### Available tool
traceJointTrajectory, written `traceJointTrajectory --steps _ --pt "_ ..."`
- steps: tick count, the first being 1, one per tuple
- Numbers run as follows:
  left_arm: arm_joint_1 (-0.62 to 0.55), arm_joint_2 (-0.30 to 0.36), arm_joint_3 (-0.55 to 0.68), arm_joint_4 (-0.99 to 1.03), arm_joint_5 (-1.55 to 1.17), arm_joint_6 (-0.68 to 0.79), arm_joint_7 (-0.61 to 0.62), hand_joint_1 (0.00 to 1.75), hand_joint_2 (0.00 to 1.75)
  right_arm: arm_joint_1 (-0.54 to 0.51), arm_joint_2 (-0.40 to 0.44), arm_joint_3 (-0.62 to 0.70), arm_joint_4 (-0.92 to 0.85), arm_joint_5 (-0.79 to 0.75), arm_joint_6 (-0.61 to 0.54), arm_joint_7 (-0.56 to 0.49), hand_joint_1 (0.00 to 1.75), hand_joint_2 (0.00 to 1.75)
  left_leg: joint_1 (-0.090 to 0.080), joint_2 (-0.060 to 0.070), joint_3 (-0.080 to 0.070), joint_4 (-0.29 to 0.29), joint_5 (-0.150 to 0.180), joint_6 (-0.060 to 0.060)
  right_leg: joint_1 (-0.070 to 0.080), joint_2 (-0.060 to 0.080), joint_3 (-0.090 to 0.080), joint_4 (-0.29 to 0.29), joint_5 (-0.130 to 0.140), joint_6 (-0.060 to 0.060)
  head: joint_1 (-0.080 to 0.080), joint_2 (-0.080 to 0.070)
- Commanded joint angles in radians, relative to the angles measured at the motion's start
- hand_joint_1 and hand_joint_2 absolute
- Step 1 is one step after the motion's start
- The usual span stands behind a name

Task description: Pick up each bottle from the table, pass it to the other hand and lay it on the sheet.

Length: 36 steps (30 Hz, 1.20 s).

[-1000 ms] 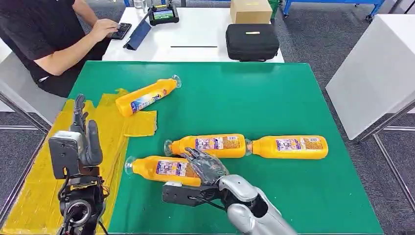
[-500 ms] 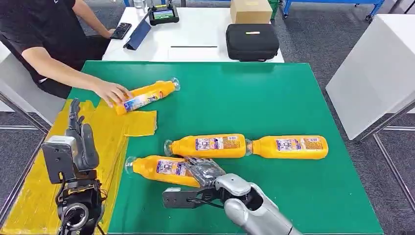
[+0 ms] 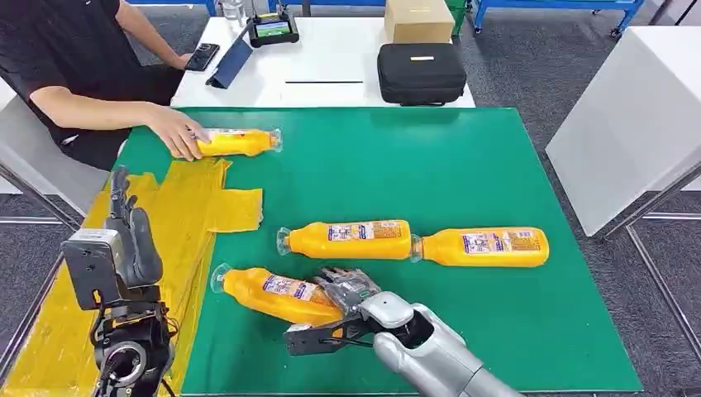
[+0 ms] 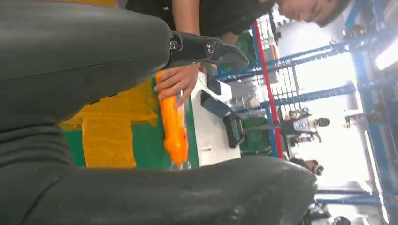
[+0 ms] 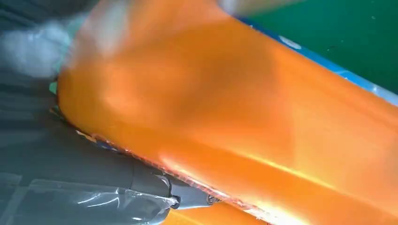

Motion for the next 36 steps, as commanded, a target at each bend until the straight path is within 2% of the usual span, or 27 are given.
traceJointTrajectory --steps 1,2,5,6,7,8,9,10,11,15,16,17,18,19,20,21,22,23,25,26,27,28,29,31,36 --pt "-0.058 0.011 -0.026 0.088 0.02 0.001 -0.007 0.0 0.0 0.036 -0.001 0.041 0.23 0.017 0.003 0.007 0.0 1.75 0.001 -0.006 0.004 -0.003 0.003 -0.004 0.001 -0.007 0.005 -0.004 0.001 0.0 0.0 0.0" --pt "-0.066 0.009 -0.028 0.091 0.022 -0.001 -0.005 0.0 0.0 0.038 -0.001 0.037 0.238 0.014 0.001 0.011 0.0 1.75 0.001 -0.004 0.005 -0.002 0.001 -0.002 0.001 -0.005 0.006 -0.002 0.0 0.0 0.0 0.0" --pt "-0.083 0.008 -0.03 0.106 0.029 -0.006 -0.003 0.0 0.0 0.044 0.0 0.017 0.258 -0.003 0.0 0.018 0.0 1.75 0.001 -0.007 0.007 -0.003 0.003 -0.004 0.002 -0.008 0.008 -0.004 0.001 0.0 0.0 0.0" --pt "-0.087 0.007 -0.029 0.113 0.034 -0.006 -0.005 0.0 0.0 0.048 0.001 0.004 0.26 -0.016 -0.003 0.015 1.12 1.75 0.001 -0.007 0.009 -0.002 0.002 -0.003 0.003 -0.008 0.008 -0.004 0.001 0.0 0.0 0.0" --pt "-0.088 0.007 -0.028 0.114 0.037 -0.006 -0.007 0.0 0.0 0.05 0.001 0.0 0.261 -0.021 -0.002 0.015 1.48 1.75 0.001 -0.005 0.012 -0.002 0.001 -0.004 0.003 -0.006 0.008 -0.003 0.0 -0.001 0.0 0.0" --pt "-0.089 0.007 -0.026 0.117 0.042 -0.006 -0.011 0.0 0.0 0.052 -0.001 -0.005 0.257 -0.025 -0.003 0.017 0.7 1.75 0.002 -0.008 0.009 -0.003 0.003 -0.006 0.003 -0.009 0.005 -0.004 0.002 -0.001 0.0 0.0" --pt "-0.091 0.007 -0.024 0.121 0.047 -0.005 -0.016 0.0 0.0 0.055 -0.004 -0.011 0.249 -0.029 -0.005 0.018 0.02 1.75 0.002 -0.01 0.007 -0.003 0.005 -0.006 0.003 -0.012 0.003 -0.006 0.003 -0.001 0.0 0.0" --pt "-0.092 0.007 -0.024 0.124 0.049 -0.003 -0.017 0.0 0.0 0.057 -0.006 -0.018 0.242 -0.035 -0.004 0.018 0.0 1.75 0.002 -0.006 0.012 -0.002 0.001 -0.005 0.003 -0.007 0.004 -0.004 0.001 -0.002 0.0 0.0" --pt "-0.093 0.007 -0.024 0.124 0.049 -0.003 -0.017 0.0 0.0 0.055 -0.006 -0.019 0.241 -0.035 -0.005 0.018 0.09 1.75 0.002 -0.008 0.009 -0.003 0.003 -0.006 0.003 -0.009 0.002 -0.005 0.002 -0.002 0.0 0.0" --pt "-0.094 0.007 -0.023 0.127 0.049 -0.002 -0.018 0.0 0.0 0.056 -0.009 -0.023 0.232 -0.038 -0.004 0.018 0.09 1.75 0.002 -0.005 0.016 -0.001 0.0 -0.005 0.003 -0.005 0.008 -0.002 -0.001 -0.003 0.0 0.0" --pt "-0.094 0.007 -0.023 0.127 0.049 -0.002 -0.018 0.0 0.0 0.056 -0.009 -0.023 0.232 -0.038 -0.004 0.018 0.09 1.75 0.002 -0.009 0.008 -0.003 0.004 -0.007 0.003 -0.011 0.002 -0.006 0.003 -0.002 0.0 0.0" --pt "-0.094 0.007 -0.023 0.127 0.049 -0.002 -0.018 0.0 0.0 0.056 -0.009 -0.023 0.232 -0.038 -0.004 0.018 0.93 1.75 0.002 -0.006 0.014 -0.002 0.001 -0.005 0.003 -0.006 0.006 -0.003 0.001 -0.002 0.0 0.0" --pt "-0.094 0.005 -0.021 0.126 0.048 0.002 -0.018 0.0 0.0 0.063 -0.011 -0.036 0.214 -0.049 0.002 0.019 1.64 1.75 0.002 -0.008 0.011 -0.003 0.003 -0.006 0.003 -0.009 0.004 -0.005 0.002 -0.002 0.0 0.0" --pt "-0.095 0.005 -0.02 0.126 0.048 0.003 -0.018 0.0 0.0 0.062 -0.011 -0.04 0.208 -0.052 0.004 0.02 1.24 1.75 0.002 -0.006 0.012 -0.003 0.003 -0.006 0.003 -0.007 0.006 -0.005 0.002 -0.002 0.0 0.0" --pt "-0.097 0.006 -0.018 0.128 0.049 0.005 -0.018 0.0 0.0 0.068 -0.018 -0.051 0.183 -0.063 0.014 0.022 0.0 1.75 0.002 -0.006 0.014 -0.003 0.002 -0.006 0.003 -0.007 0.016 -0.004 0.001 -0.002 0.0 0.0" --pt "-0.097 0.009 -0.015 0.131 0.052 0.007 -0.02 0.0 0.0 0.083 -0.03 -0.08 0.123 -0.094 0.024 0.019 0.0 1.75 0.002 -0.004 0.017 -0.001 0.0 -0.005 0.003 -0.005 0.017 -0.002 0.0 -0.002 0.0 0.0" --pt "-0.096 0.012 -0.012 0.132 0.054 0.009 -0.022 0.0 0.0 0.092 -0.043 -0.094 0.073 -0.109 0.039 0.028 0.0 1.75 0.002 -0.008 0.009 -0.003 0.004 -0.007 0.003 -0.01 0.011 -0.005 0.003 -0.002 0.0 0.0" --pt "-0.077 0.023 -0.002 0.117 0.062 0.012 -0.028 0.0 0.0 0.173 -0.052 -0.173 -0.09 -0.122 0.053 0.138 0.0 1.75 0.002 -0.006 0.015 -0.001 0.002 -0.006 0.003 -0.007 0.016 -0.002 0.001 -0.002 0.0 0.0" --pt "-0.057 0.026 0.016 0.103 0.069 0.016 -0.034 0.0 0.0 0.244 -0.1 -0.214 -0.332 -0.145 0.124 0.202 0.0 1.75 0.002 -0.009 0.012 -0.001 0.003 -0.006 0.003 -0.01 0.011 -0.003 0.001 -0.002 0.0 0.0" --pt "-0.05 0.026 0.024 0.097 0.07 0.02 -0.034 0.0 0.0 0.259 -0.117 -0.229 -0.402 -0.155 0.135 0.204 0.0 0.0 0.002 -0.009 0.014 0.0 0.001 -0.006 0.003 -0.009 0.012 -0.002 -0.001 -0.002 0.0 0.0" --pt "-0.038 0.026 0.039 0.085 0.072 0.021 -0.034 0.0 0.0 0.278 -0.162 -0.247 -0.545 -0.147 0.16 0.233 0.0 0.0 0.001 -0.007 0.018 0.0 -0.001 -0.005 0.003 -0.007 0.014 -0.001 -0.003 -0.002 0.0 0.0" --pt "-0.027 0.027 0.048 0.072 0.069 0.022 -0.035 0.0 0.0 0.295 -0.181 -0.273 -0.634 -0.14 0.175 0.238 0.0 0.0 0.002 -0.01 0.011 0.0 0.001 -0.006 0.003 -0.011 0.011 -0.002 -0.001 -0.002 0.0 0.0" --pt "-0.023 0.024 0.062 0.061 0.068 0.022 -0.037 0.0 0.0 0.307 -0.193 -0.31 -0.735 -0.144 0.182 0.231 0.0 0.0 0.001 -0.008 0.013 0.0 0.0 -0.004 0.002 -0.01 0.016 0.0 -0.003 -0.001 0.0 0.0" --pt "-0.002 0.017 0.081 0.038 0.062 0.014 -0.03 0.0 0.0 0.331 -0.217 -0.353 -0.851 -0.131 0.202 0.232 0.0 0.0 0.001 -0.006 0.011 0.001 -0.001 -0.003 0.002 -0.007 0.014 0.002 -0.003 -0.002 0.0 0.0" --pt "-0.01 0.008 0.089 0.035 0.054 0.005 -0.024 0.0 0.0 0.329 -0.201 -0.365 -0.861 -0.11 0.226 0.219 0.0 0.0 0.0 -0.006 -0.001 0.001 0.0 -0.002 0.0 -0.007 0.002 0.001 -0.002 -0.001 -0.001 0.0"
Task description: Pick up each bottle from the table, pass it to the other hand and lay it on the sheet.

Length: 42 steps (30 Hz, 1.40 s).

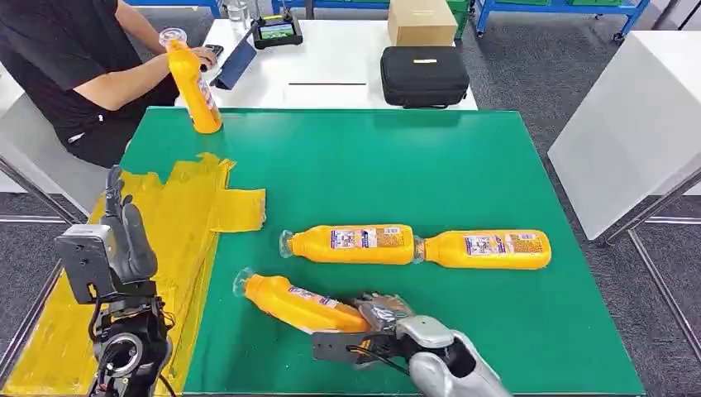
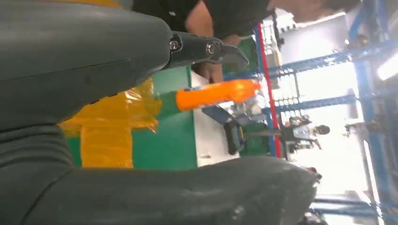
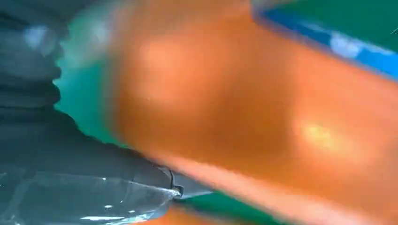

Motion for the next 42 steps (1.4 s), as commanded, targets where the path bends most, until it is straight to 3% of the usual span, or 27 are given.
traceJointTrajectory --steps 1,9,17,23,24,29,34,42 --pt "-0.001 -0.007 0.051 -0.008 -0.01 -0.015 0.011 0.0 0.0 0.072 -0.086 -0.111 -0.345 0.02 0.037 -0.009 0.0 0.0 -0.001 -0.001 -0.003 0.0 0.0 -0.002 -0.001 -0.002 -0.003 0.0 -0.001 0.0 0.0 0.0" --pt "0.007 -0.01 0.052 -0.01 -0.017 -0.014 0.011 0.0 0.0 0.084 -0.086 -0.115 -0.339 0.032 -0.002 -0.03 0.0 0.0 0.0 0.0 -0.005 0.0 -0.001 -0.004 0.0 -0.002 -0.005 0.0 -0.001 0.001 0.0 0.0" --pt "-0.02 -0.033 0.016 0.002 -0.056 -0.067 0.033 0.0 0.0 0.084 -0.169 -0.109 -0.399 -0.001 -0.067 -0.021 0.0 0.0 0.0 -0.002 -0.006 0.001 -0.001 -0.004 0.0 -0.005 -0.005 0.0 -0.002 0.002 0.0 0.0" --pt "-0.039 -0.025 0.006 0.018 -0.056 -0.055 0.032 0.0 0.0 0.079 -0.122 -0.134 -0.35 -0.074 -0.141 -0.112 0.0 0.0 0.0 -0.002 -0.006 0.0 0.0 -0.002 -0.001 -0.003 -0.006 0.0 0.0 0.001 0.0 0.0" --pt "-0.042 -0.024 -0.001 0.022 -0.056 -0.057 0.031 0.0 0.0 0.063 -0.113 -0.12 -0.323 -0.08 -0.154 -0.141 0.0 1.75 0.0 -0.001 -0.006 0.0 0.0 -0.003 -0.001 -0.003 -0.006 0.0 -0.001 0.001 0.0 0.0" --pt "-0.066 -0.014 -0.037 0.043 -0.044 -0.055 0.025 0.0 0.0 -0.002 -0.065 -0.029 -0.175 -0.161 -0.21 -0.217 0.0 1.75 0.0 0.0 -0.005 -0.002 0.001 -0.003 0.0 -0.001 -0.006 -0.002 0.001 0.0 0.0 0.0" --pt "-0.071 -0.009 -0.043 0.047 -0.034 -0.046 0.022 0.0 0.0 -0.022 -0.063 0.015 -0.16 -0.181 -0.21 -0.212 0.0 1.75 0.001 0.001 -0.005 -0.001 0.0 -0.004 0.001 -0.001 -0.006 -0.001 0.0 0.001 -0.001 0.0" --pt "-0.083 0.004 -0.042 0.061 -0.002 -0.002 0.003 0.0 0.0 -0.183 0.014 0.231 0.028 -0.228 -0.18 -0.178 0.0 1.75 0.001 0.003 -0.006 -0.001 0.0 -0.003 0.001 0.001 -0.007 -0.001 0.001 0.0 0.0 0.0"
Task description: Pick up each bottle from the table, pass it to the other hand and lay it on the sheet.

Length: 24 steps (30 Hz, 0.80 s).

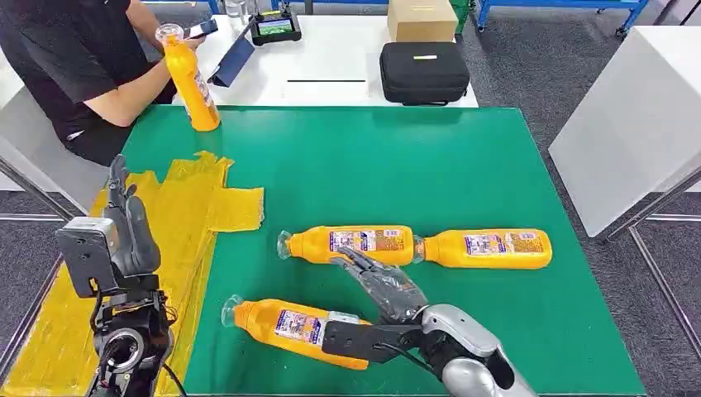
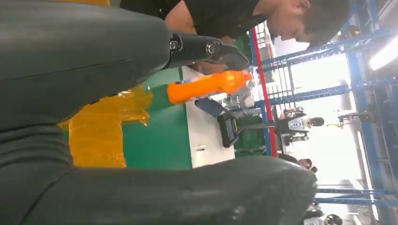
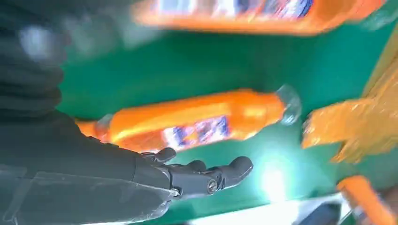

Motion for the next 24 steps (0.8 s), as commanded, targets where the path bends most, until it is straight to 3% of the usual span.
traceJointTrajectory --steps 1,11,24 --pt "-0.044 0.024 -0.022 0.074 0.029 0.037 -0.016 0.0 0.0 -0.199 0.077 0.255 0.27 0.016 0.015 0.04 0.0 1.75 0.0 0.003 0.002 -0.001 0.0 -0.002 0.0 0.001 0.001 -0.001 0.001 0.0 0.0 0.0" --pt "-0.047 0.021 -0.007 0.081 0.042 0.073 -0.027 0.0 0.0 -0.292 0.138 0.478 0.497 0.176 0.025 0.097 0.0 1.75 0.0 0.002 0.002 -0.002 0.0 -0.003 0.0 0.001 0.002 -0.001 0.0 0.0 0.0 0.0" --pt "-0.039 0.04 -0.004 0.091 0.082 0.101 -0.061 0.0 0.0 -0.303 0.141 0.577 0.645 0.214 0.053 0.12 0.0 1.75 0.0 0.0 0.001 -0.002 0.001 -0.002 0.0 -0.001 0.001 -0.001 0.0 0.0 0.0 0.0"
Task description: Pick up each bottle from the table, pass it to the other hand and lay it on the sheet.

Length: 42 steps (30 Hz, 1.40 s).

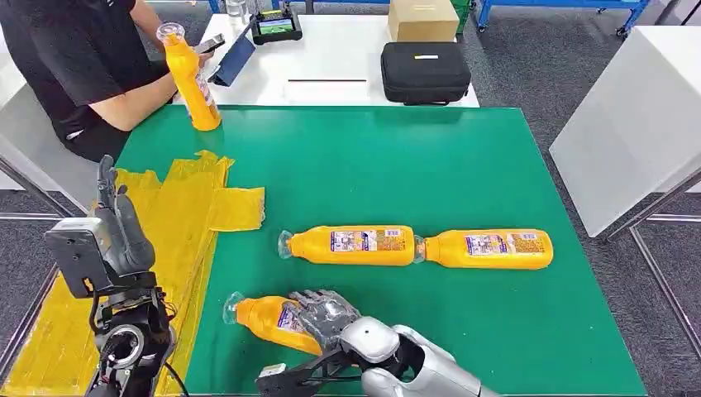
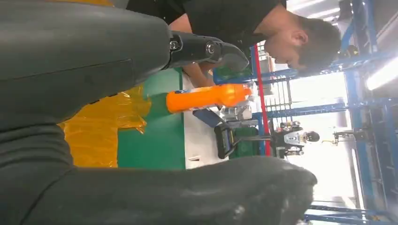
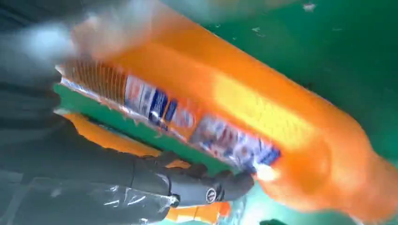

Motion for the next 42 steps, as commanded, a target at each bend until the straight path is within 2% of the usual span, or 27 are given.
traceJointTrajectory --steps 1,4,7,8,9,19,21,24,27,28,30,33,38,42 --pt "-0.027 0.03 0.0 0.068 0.028 0.021 -0.02 0.0 0.0 -0.052 0.01 0.136 0.216 0.015 0.009 0.012 0.0 1.75 0.0 0.0 0.003 -0.002 0.0 -0.003 0.0 -0.002 0.003 -0.002 0.0 0.0 0.0 0.0" --pt "-0.027 0.031 -0.001 0.066 0.03 0.023 -0.022 0.0 0.0 -0.055 0.009 0.137 0.214 0.014 0.007 0.012 0.0 1.75 0.0 0.0 0.005 -0.003 0.001 -0.003 0.0 -0.002 0.004 -0.002 0.0 0.0 0.0 0.0" --pt "-0.022 0.035 0.002 0.07 0.052 0.041 -0.036 0.0 0.0 -0.054 -0.005 0.162 0.255 0.038 0.037 0.066 0.0 1.75 0.0 -0.001 0.003 -0.002 0.001 -0.002 0.0 -0.002 0.003 -0.001 0.0 0.0 0.0 0.0" --pt "-0.027 0.042 -0.004 0.08 0.07 0.048 -0.048 0.0 0.0 -0.055 -0.012 0.166 0.281 0.026 0.039 0.076 1.69 1.75 0.0 -0.002 0.004 -0.002 0.001 -0.003 0.0 -0.004 0.004 -0.002 0.0 0.001 0.0 0.0" --pt "-0.031 0.044 -0.006 0.089 0.08 0.053 -0.056 0.0 0.0 -0.057 -0.017 0.168 0.295 0.024 0.027 0.076 1.75 1.75 0.001 0.0 0.006 -0.003 0.0 -0.003 0.001 -0.001 0.005 -0.003 0.0 0.001 0.0 0.0" --pt "-0.034 0.042 0.008 0.095 0.092 0.068 -0.068 0.0 0.0 -0.083 -0.053 0.126 0.24 -0.033 0.011 0.078 1.75 1.75 0.0 -0.002 0.007 -0.002 0.002 -0.003 0.001 -0.005 0.007 -0.002 0.001 0.001 0.0 0.0" --pt "-0.032 0.044 0.009 0.094 0.099 0.063 -0.068 0.0 0.0 -0.067 -0.065 0.077 0.203 -0.059 -0.011 0.091 1.75 1.75 0.0 -0.002 0.007 -0.002 0.002 -0.003 0.0 -0.005 0.008 -0.002 0.001 0.001 0.0 0.0" --pt "-0.014 0.043 0.011 0.065 0.226 -0.032 -0.011 0.0 0.0 0.004 -0.093 -0.142 0.059 -0.185 -0.105 0.121 1.75 1.75 0.0 -0.003 0.007 -0.001 0.002 -0.001 0.0 -0.005 0.007 -0.002 0.0 0.001 0.0 0.0" --pt "0.031 0.044 0.023 0.018 0.461 -0.181 0.053 0.0 0.0 0.085 -0.113 -0.433 -0.158 -0.45 -0.206 0.021 1.75 1.75 -0.001 -0.005 0.005 0.001 0.001 -0.003 0.0 -0.007 0.006 -0.001 -0.001 0.001 0.0 0.0" --pt "0.042 0.043 0.025 0.008 0.481 -0.189 0.058 0.0 1.75 0.1 -0.122 -0.494 -0.219 -0.499 -0.21 -0.002 1.75 1.75 -0.001 -0.004 0.004 0.002 0.001 -0.001 0.0 -0.005 0.005 0.001 -0.001 0.001 0.0 0.0" --pt "0.053 0.042 0.019 -0.009 0.504 -0.218 0.06 0.0 1.75 0.155 -0.109 -0.624 -0.34 -0.584 -0.218 -0.073 1.75 1.75 -0.001 -0.003 0.003 0.002 0.0 -0.001 -0.001 -0.004 0.004 0.001 0.0 0.001 0.0 0.0" --pt "0.05 0.041 0.007 -0.018 0.524 -0.244 0.062 0.0 1.75 0.207 -0.108 -0.683 -0.4 -0.617 -0.222 -0.119 1.75 1.75 -0.002 -0.003 0.0 0.002 0.0 -0.001 -0.002 -0.003 0.001 0.001 -0.001 0.001 0.0 0.0" --pt "0.036 0.034 -0.031 -0.033 0.602 -0.332 0.069 0.0 1.75 0.247 -0.112 -0.728 -0.432 -0.611 -0.244 -0.221 1.75 1.75 -0.003 -0.006 0.001 0.001 0.001 -0.001 -0.002 -0.008 0.002 0.0 -0.001 0.001 0.0 0.0" --pt "0.024 0.032 -0.053 -0.038 0.63 -0.374 0.081 0.0 1.75 0.239 -0.095 -0.739 -0.429 -0.609 -0.249 -0.225 1.75 1.75 -0.002 -0.004 -0.001 0.001 0.0 -0.001 -0.002 -0.005 -0.001 0.0 -0.001 0.001 0.0 0.0"
